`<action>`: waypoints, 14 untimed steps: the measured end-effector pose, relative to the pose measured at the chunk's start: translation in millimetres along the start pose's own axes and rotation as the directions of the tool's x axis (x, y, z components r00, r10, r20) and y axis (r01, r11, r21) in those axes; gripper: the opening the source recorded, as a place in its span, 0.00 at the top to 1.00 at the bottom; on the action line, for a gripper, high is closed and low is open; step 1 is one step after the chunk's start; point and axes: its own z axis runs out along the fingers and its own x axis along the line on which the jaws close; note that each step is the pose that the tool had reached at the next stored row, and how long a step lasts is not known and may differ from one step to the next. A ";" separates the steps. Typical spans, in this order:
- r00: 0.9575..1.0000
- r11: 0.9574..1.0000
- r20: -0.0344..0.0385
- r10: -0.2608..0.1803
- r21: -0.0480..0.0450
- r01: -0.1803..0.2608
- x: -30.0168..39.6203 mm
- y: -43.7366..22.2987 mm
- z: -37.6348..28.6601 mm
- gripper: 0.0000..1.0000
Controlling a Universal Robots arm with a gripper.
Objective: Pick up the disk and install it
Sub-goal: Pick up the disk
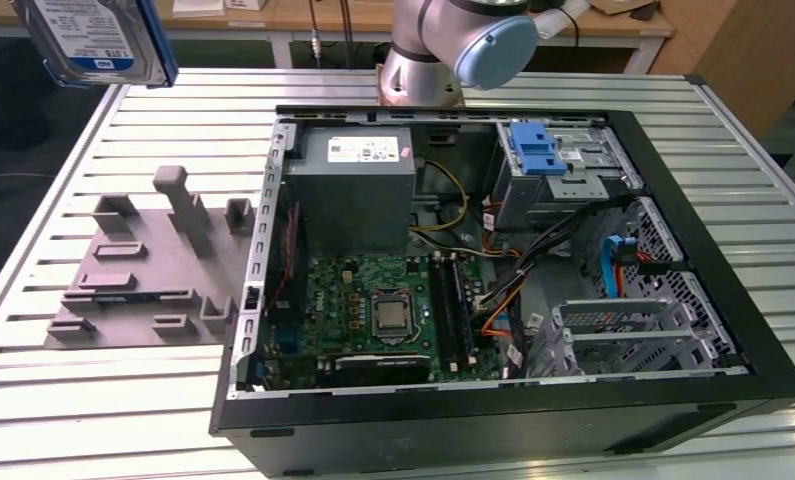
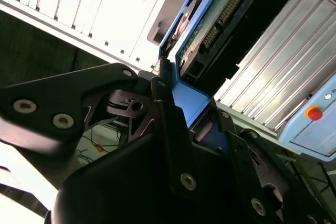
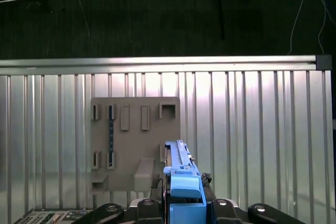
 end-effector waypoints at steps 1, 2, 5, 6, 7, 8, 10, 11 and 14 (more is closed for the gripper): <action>1.000 1.000 0.000 0.000 0.000 0.000 0.0 -0.7 0.0 0.64; 1.000 1.000 0.000 0.000 0.000 0.000 -0.1 -1.5 0.0 0.64; 1.000 1.000 0.000 0.000 0.000 0.000 -0.1 -3.8 -0.1 0.64; 1.000 1.000 0.000 0.000 0.000 0.000 -0.1 -4.5 -0.1 0.64; 1.000 1.000 0.000 0.000 0.000 0.000 -0.2 -5.4 -0.1 0.64; 1.000 1.000 0.000 0.000 0.000 0.000 -0.2 -6.1 -0.1 0.64; 1.000 1.000 0.000 0.000 0.000 0.000 -0.2 -7.6 -0.1 0.64; 1.000 1.000 0.000 0.000 0.000 0.000 -0.3 -8.3 -0.1 0.64; 1.000 1.000 0.000 0.000 0.000 0.000 -0.3 -10.6 -0.2 0.64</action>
